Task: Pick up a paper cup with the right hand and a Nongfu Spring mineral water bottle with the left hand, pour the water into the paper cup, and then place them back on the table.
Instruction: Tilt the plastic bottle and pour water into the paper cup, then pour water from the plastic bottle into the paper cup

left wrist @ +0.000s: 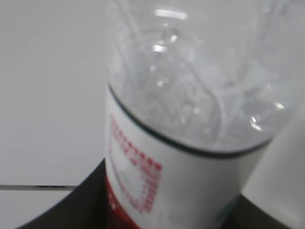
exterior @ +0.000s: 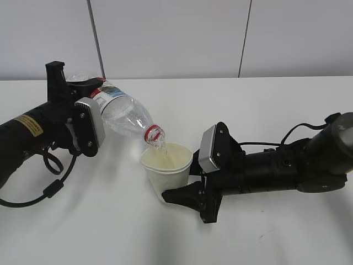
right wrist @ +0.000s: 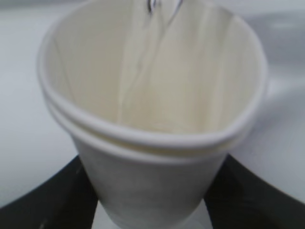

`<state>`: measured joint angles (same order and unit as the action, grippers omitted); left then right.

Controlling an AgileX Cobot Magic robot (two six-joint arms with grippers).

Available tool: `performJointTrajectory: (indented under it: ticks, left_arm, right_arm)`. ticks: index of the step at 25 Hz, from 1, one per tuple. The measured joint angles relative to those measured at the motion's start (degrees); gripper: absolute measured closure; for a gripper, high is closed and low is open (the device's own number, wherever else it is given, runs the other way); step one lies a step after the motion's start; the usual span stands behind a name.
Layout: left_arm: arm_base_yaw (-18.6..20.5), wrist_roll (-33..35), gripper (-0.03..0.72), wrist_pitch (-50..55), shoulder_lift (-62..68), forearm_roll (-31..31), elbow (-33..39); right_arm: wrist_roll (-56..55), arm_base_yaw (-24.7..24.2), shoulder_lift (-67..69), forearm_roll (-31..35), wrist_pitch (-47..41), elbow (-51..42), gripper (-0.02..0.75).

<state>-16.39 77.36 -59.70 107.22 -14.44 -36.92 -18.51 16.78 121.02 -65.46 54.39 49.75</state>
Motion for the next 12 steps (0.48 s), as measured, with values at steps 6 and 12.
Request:
performJointTrajectory:
  ticks: [6, 12]
  left_arm:
    - [0.0, 0.6, 0.374, -0.2, 0.0, 0.3, 0.0]
    - [0.0, 0.7, 0.374, -1.4, 0.0, 0.4, 0.0]
  right_arm:
    - [0.0, 0.0, 0.0, -0.6, 0.0, 0.0, 0.277]
    - [0.0, 0.0, 0.0, -0.7, -0.1, 0.0, 0.277]
